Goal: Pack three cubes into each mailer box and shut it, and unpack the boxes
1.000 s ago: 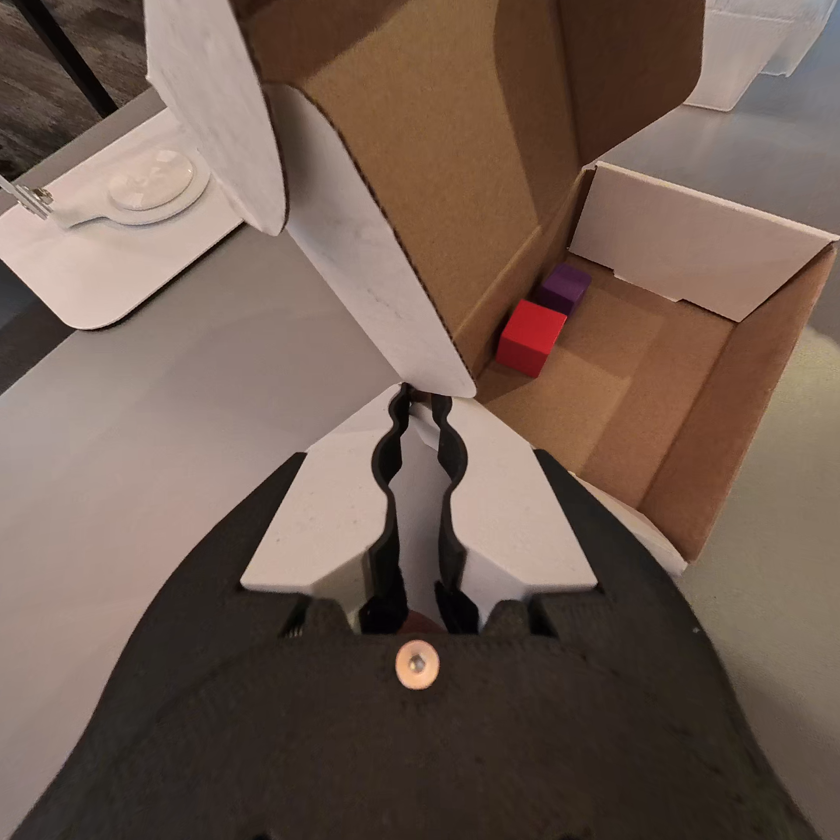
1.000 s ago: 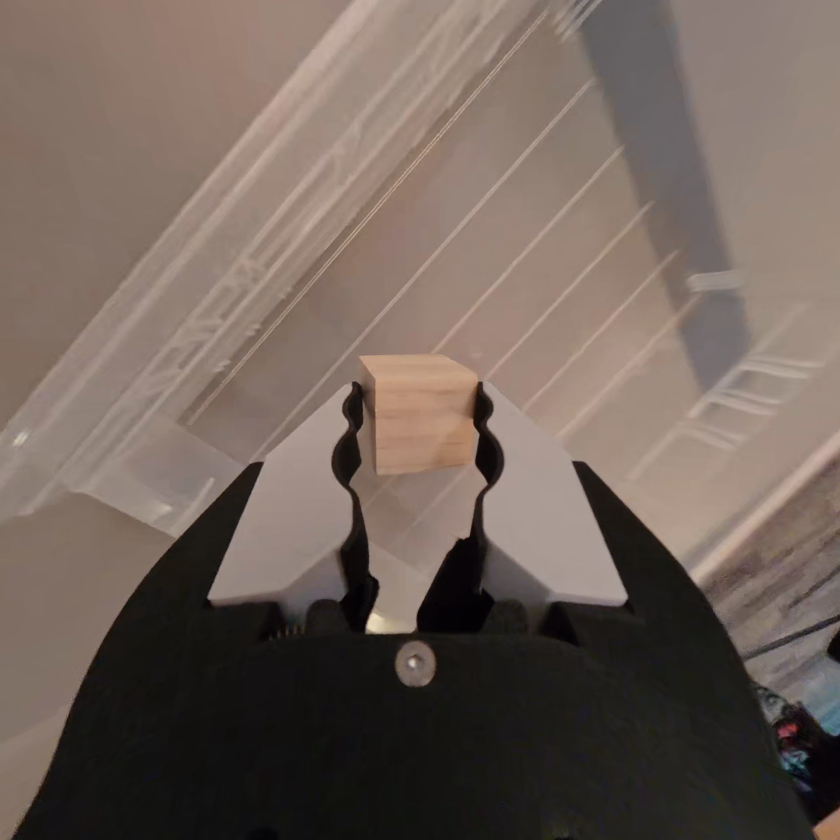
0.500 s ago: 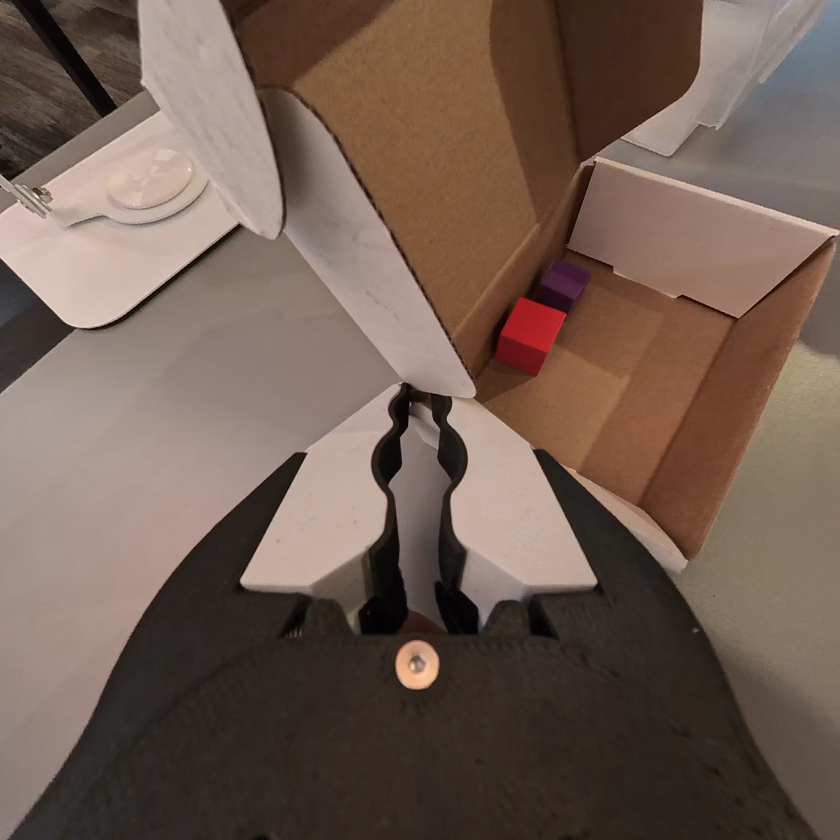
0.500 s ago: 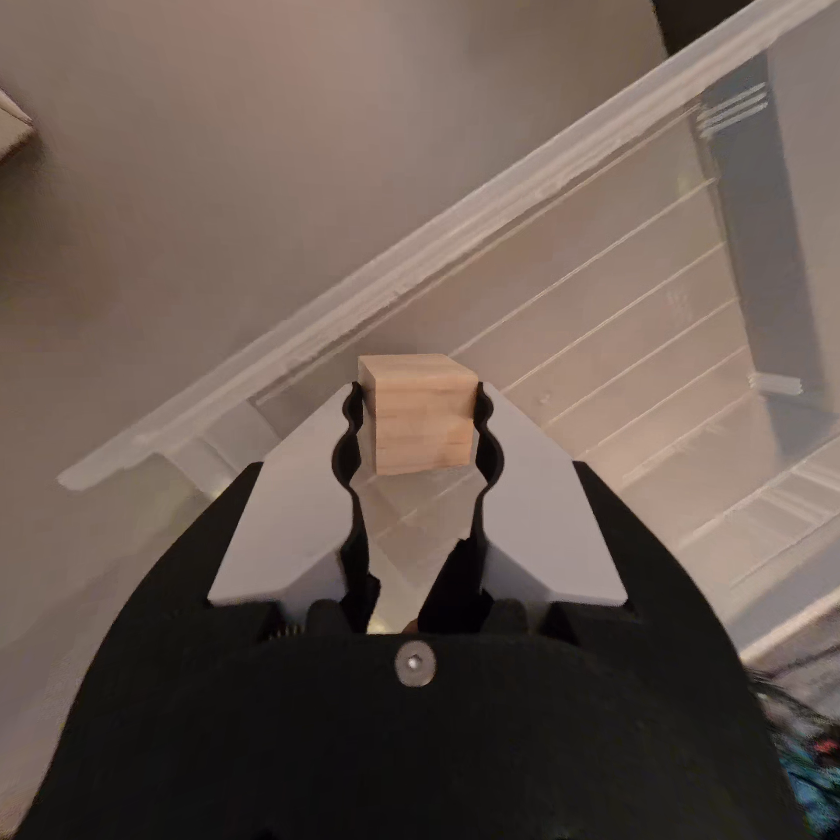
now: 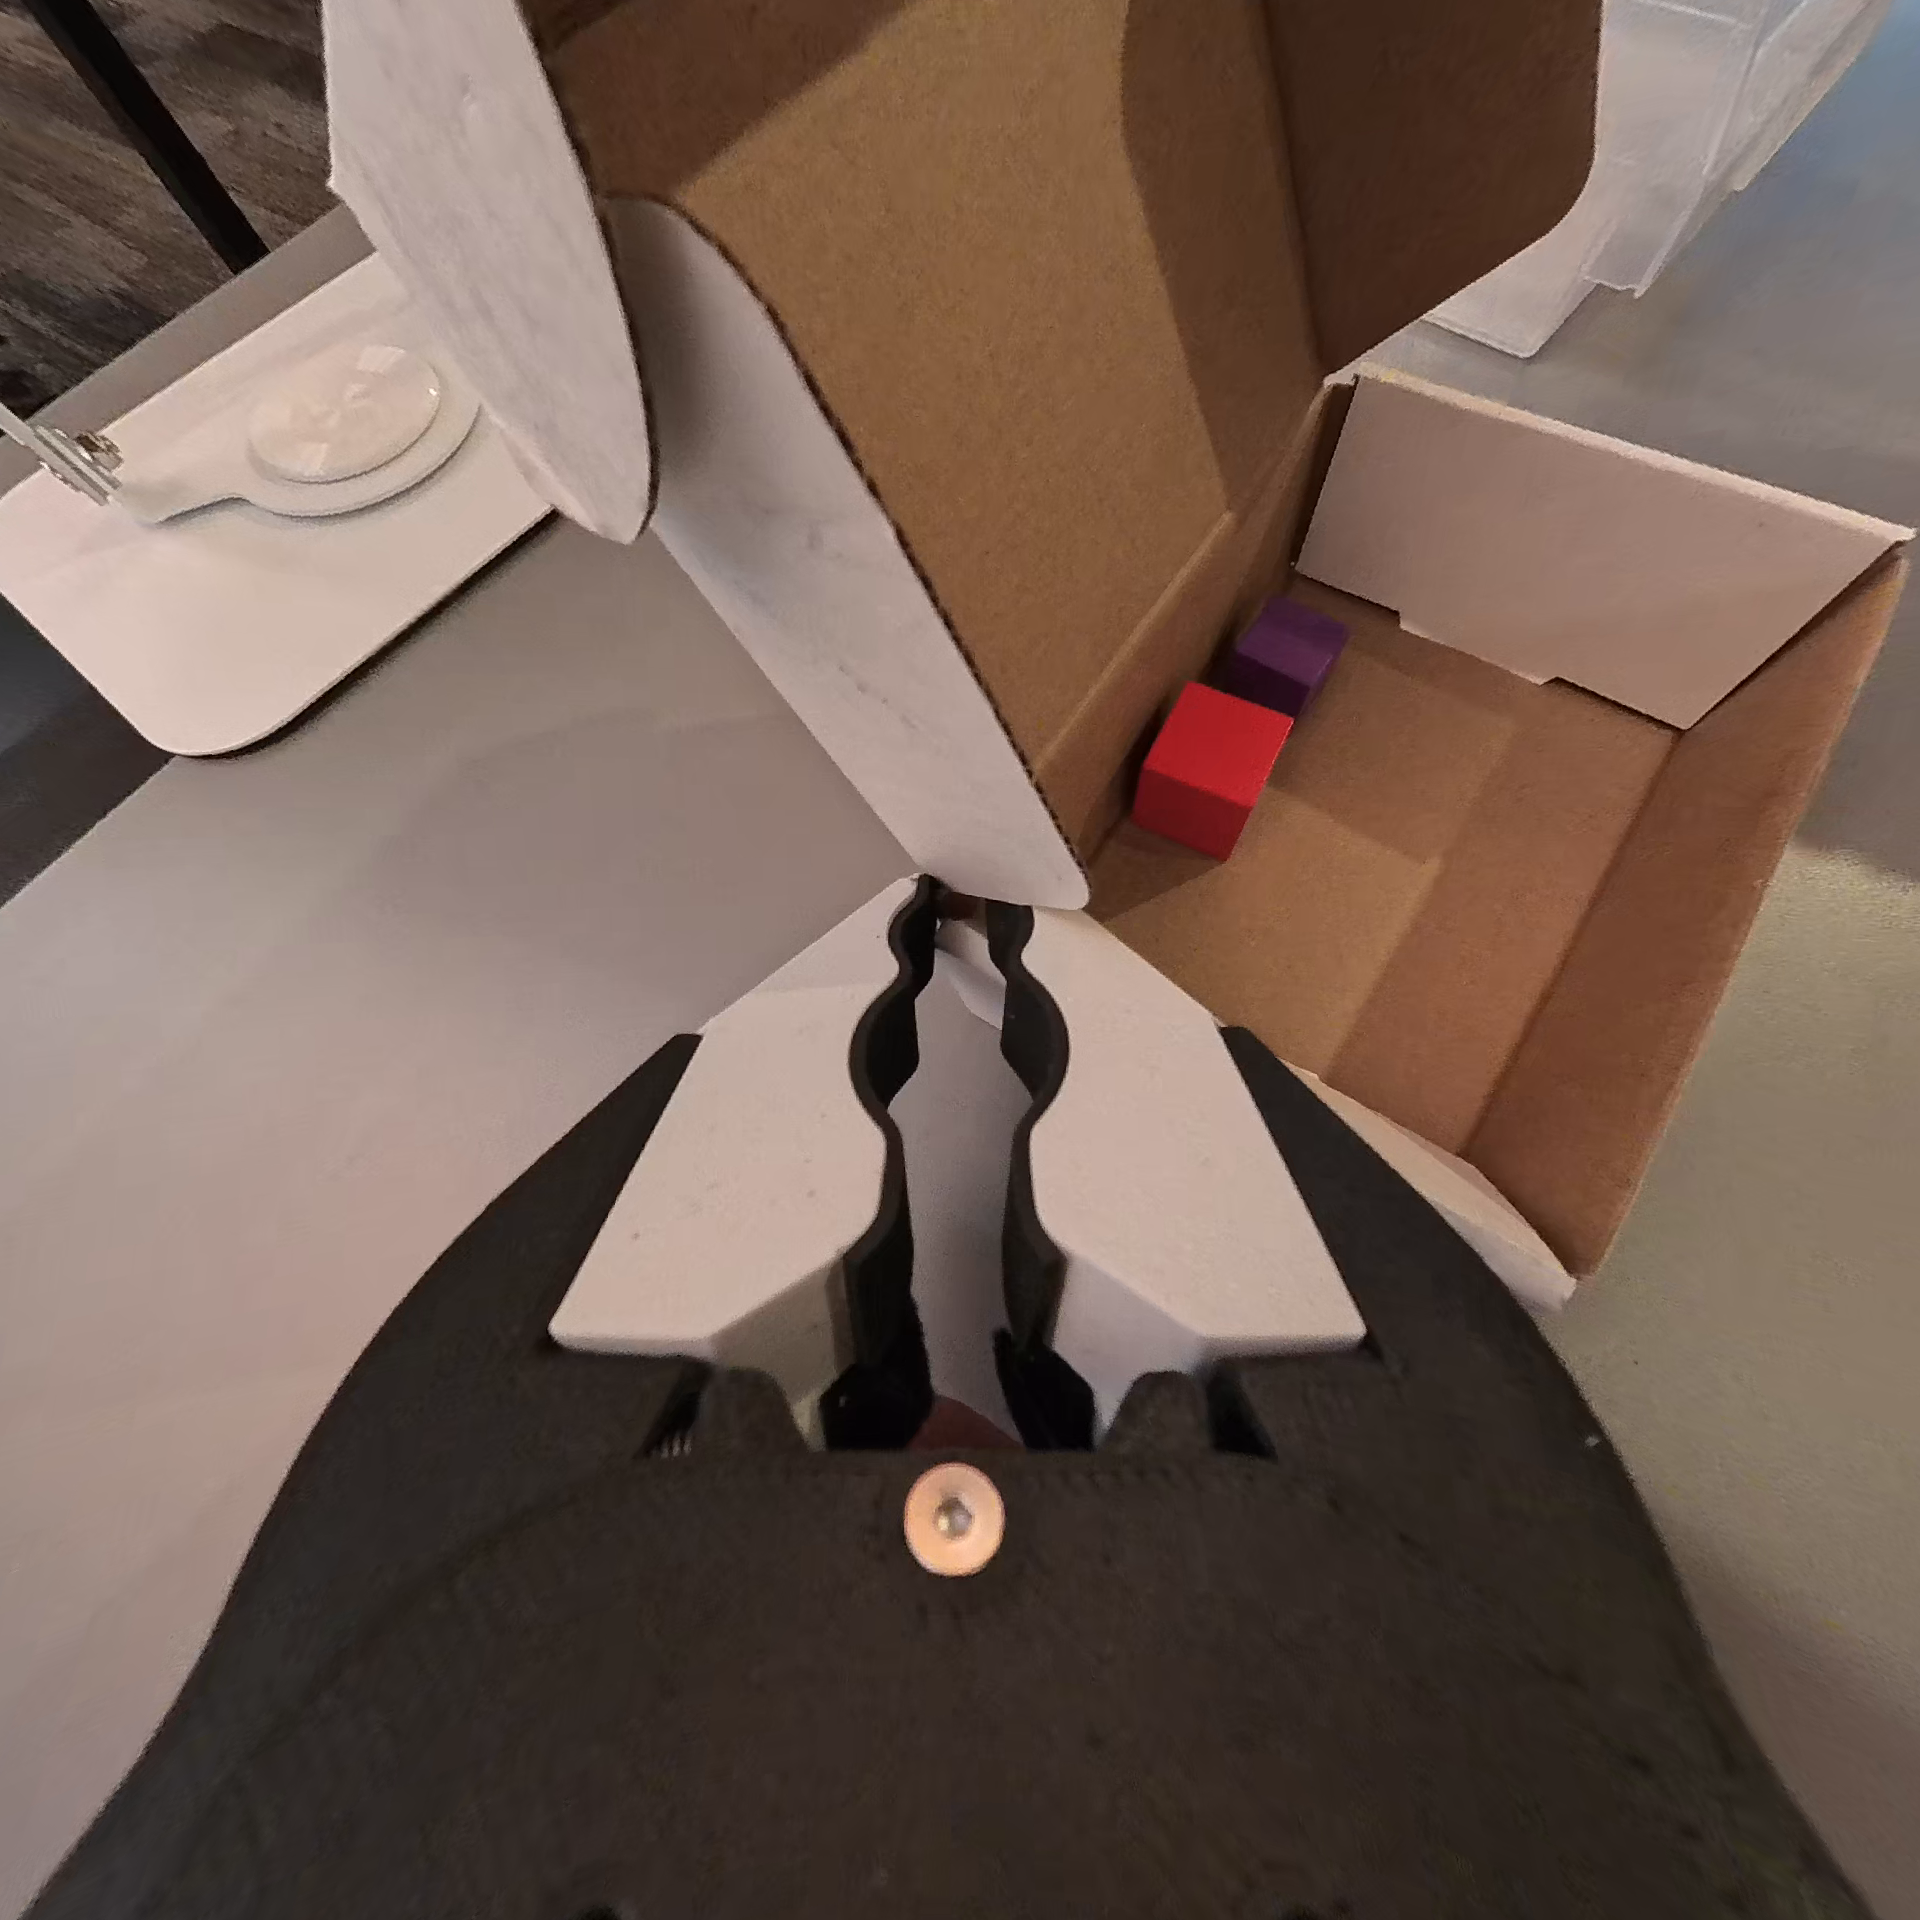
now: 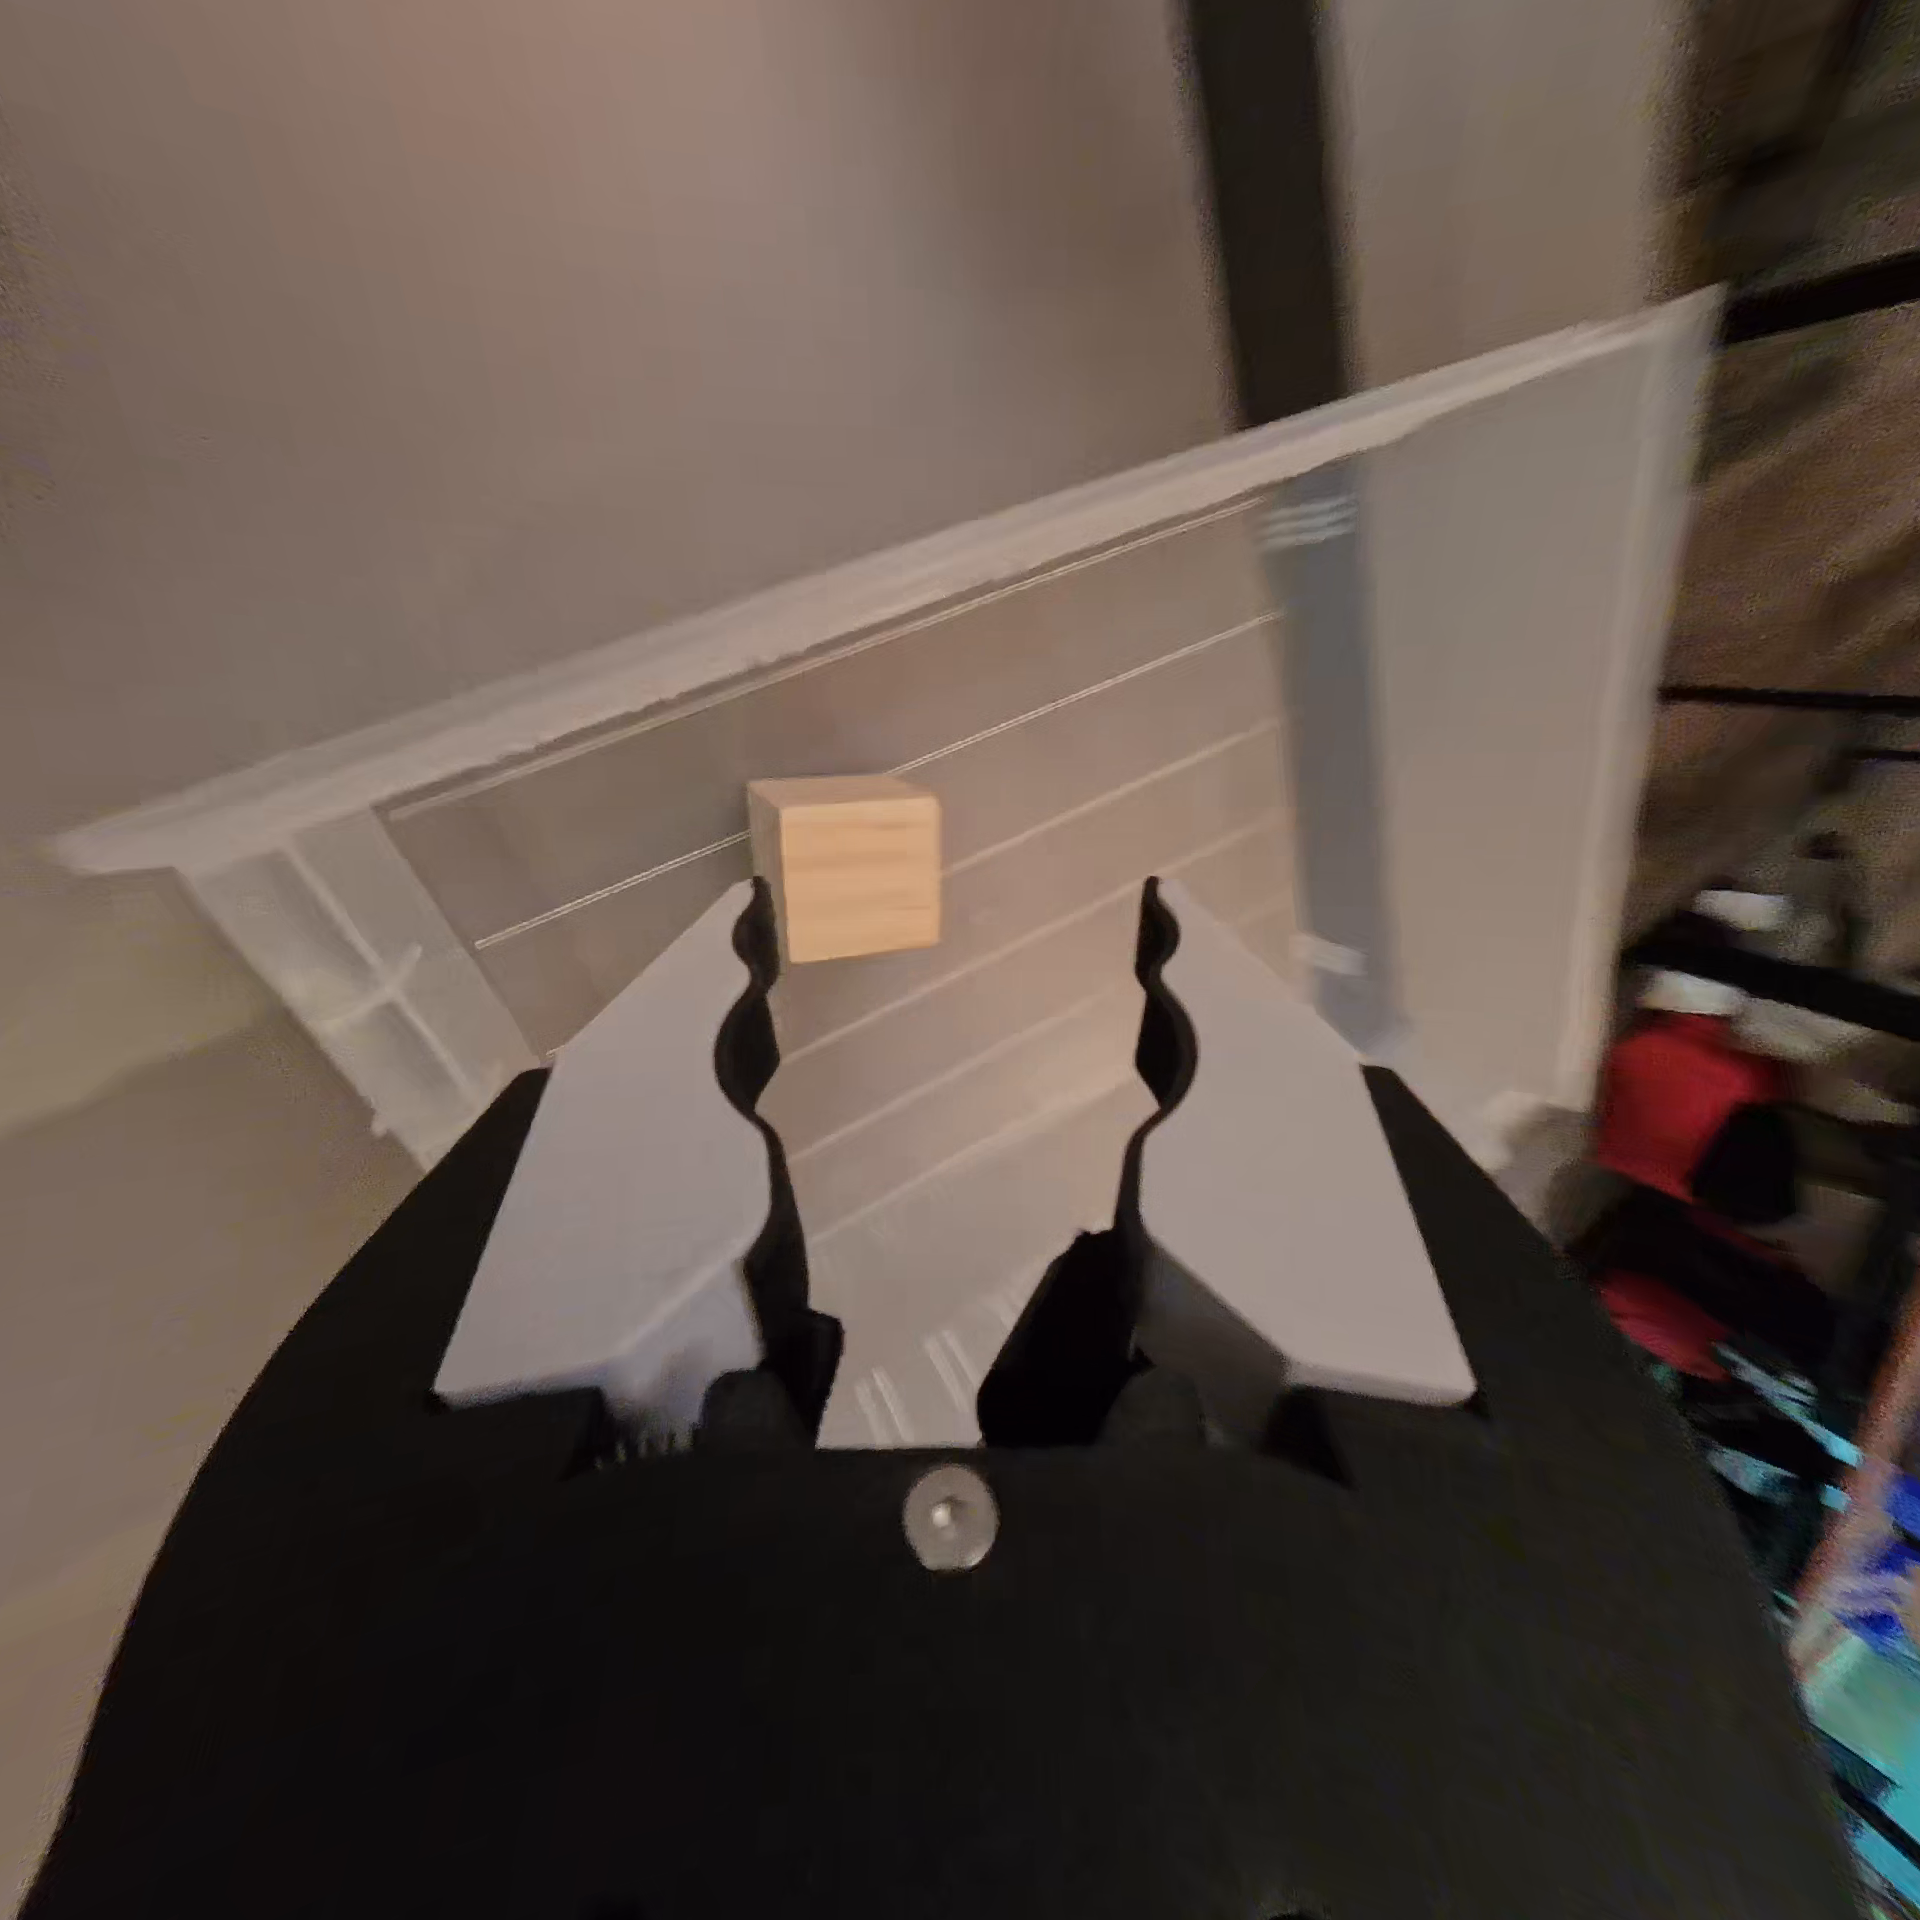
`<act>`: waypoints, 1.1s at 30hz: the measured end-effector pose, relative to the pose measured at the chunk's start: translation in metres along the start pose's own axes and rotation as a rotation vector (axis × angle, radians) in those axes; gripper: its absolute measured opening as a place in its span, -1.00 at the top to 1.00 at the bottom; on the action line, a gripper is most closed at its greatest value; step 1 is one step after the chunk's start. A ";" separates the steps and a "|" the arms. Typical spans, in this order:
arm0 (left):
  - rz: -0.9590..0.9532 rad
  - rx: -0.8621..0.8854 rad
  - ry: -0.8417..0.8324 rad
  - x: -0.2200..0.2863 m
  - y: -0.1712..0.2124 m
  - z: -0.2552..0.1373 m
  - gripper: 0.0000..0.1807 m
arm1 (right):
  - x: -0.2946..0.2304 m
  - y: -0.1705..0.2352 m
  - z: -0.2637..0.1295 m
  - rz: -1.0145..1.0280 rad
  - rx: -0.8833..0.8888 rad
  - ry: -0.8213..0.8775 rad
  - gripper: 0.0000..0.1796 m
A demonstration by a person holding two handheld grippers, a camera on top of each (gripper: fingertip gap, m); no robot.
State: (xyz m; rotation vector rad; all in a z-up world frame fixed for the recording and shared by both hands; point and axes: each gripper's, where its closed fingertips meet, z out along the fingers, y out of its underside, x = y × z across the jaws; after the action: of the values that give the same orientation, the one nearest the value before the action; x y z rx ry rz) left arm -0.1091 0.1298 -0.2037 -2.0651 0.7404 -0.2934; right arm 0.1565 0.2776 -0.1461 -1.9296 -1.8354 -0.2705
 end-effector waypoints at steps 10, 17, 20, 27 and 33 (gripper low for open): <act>0.011 -0.004 -0.012 0.001 -0.001 0.001 0.92 | -0.173 -0.173 -0.052 -0.373 0.326 -0.180 0.55; 0.012 0.004 -0.010 0.001 -0.001 0.001 0.92 | -0.195 -0.187 0.032 -0.431 0.142 -0.172 0.53; 0.039 -0.003 -0.022 0.001 -0.002 0.001 0.92 | -0.197 -0.186 0.042 -0.430 0.104 -0.172 0.59; 0.022 0.006 -0.013 0.001 -0.002 0.002 0.92 | -0.199 -0.181 0.030 -0.432 0.124 -0.249 0.71; 0.025 0.007 -0.017 0.001 -0.002 0.002 0.92 | -0.153 -0.189 -0.059 -0.310 0.401 -0.199 0.71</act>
State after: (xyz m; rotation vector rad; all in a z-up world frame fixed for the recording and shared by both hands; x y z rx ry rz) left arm -0.1067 0.1312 -0.2032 -2.0483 0.7533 -0.2638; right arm -0.0330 0.1153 -0.1256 -1.4417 -2.1236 0.1910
